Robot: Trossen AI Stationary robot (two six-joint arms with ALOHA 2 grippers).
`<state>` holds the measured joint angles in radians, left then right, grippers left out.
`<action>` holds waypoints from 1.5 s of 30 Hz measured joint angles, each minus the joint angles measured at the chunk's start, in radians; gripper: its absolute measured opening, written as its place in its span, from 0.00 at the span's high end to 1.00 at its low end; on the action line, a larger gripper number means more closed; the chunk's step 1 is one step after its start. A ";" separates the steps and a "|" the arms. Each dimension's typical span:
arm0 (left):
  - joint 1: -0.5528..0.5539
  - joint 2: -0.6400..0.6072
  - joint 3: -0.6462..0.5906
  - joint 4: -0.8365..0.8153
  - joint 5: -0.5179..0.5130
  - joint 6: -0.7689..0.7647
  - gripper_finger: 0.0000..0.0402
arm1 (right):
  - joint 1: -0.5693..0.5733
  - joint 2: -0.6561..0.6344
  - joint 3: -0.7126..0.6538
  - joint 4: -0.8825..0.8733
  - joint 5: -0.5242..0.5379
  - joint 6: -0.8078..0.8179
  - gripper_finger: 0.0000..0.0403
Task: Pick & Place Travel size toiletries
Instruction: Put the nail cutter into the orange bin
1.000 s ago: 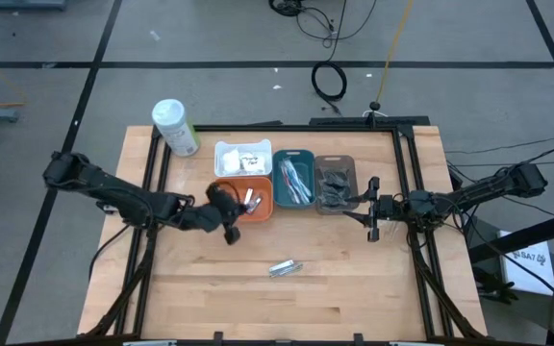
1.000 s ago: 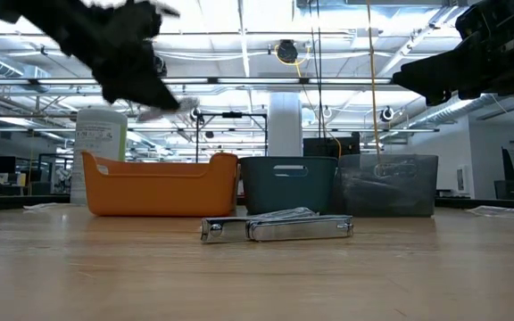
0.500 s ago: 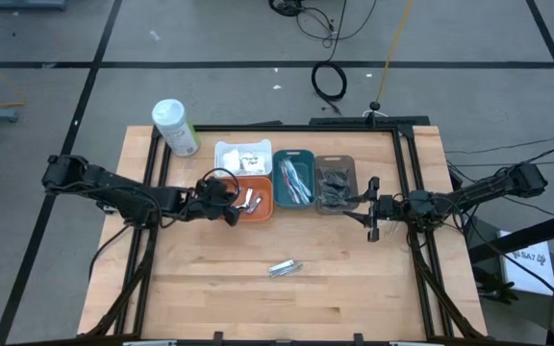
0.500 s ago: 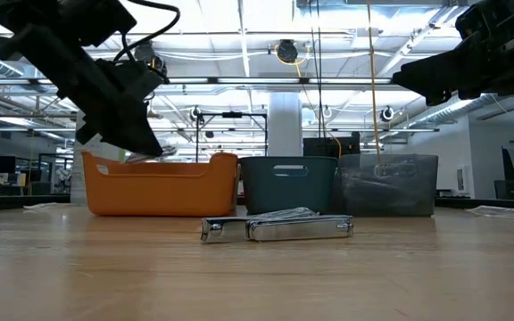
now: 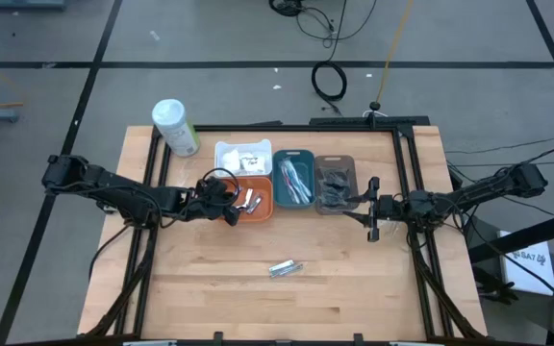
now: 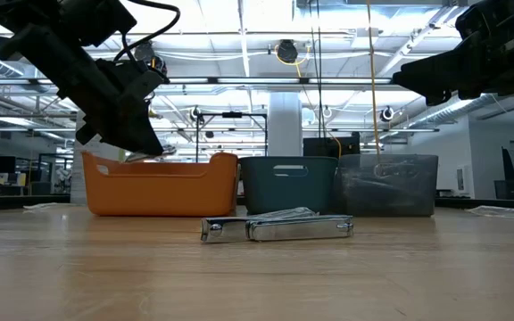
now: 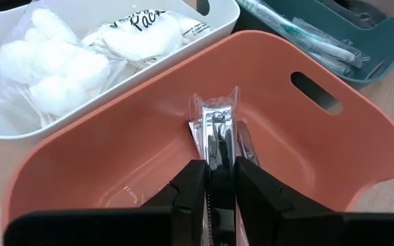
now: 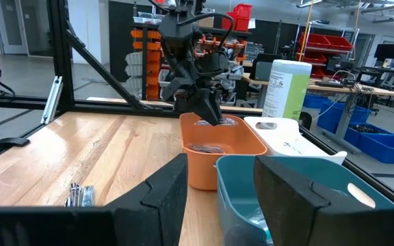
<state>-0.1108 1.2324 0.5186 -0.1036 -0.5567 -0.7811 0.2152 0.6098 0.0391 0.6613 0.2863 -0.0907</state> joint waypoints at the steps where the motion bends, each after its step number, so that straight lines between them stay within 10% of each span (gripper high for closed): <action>1: 0.000 0.000 0.000 0.000 0.000 0.000 0.82 | 0.000 0.000 0.000 0.000 0.000 0.000 0.61; 35: 0.000 0.000 0.000 0.001 0.007 -0.007 0.57 | 0.000 0.000 0.000 0.000 0.000 0.000 0.61; 45: -0.095 0.005 0.068 0.427 0.305 0.161 0.56 | 0.000 0.000 0.000 0.000 0.000 0.000 0.61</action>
<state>-0.2062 1.2369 0.5862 0.3232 -0.2513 -0.6205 0.2150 0.6098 0.0387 0.6613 0.2863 -0.0910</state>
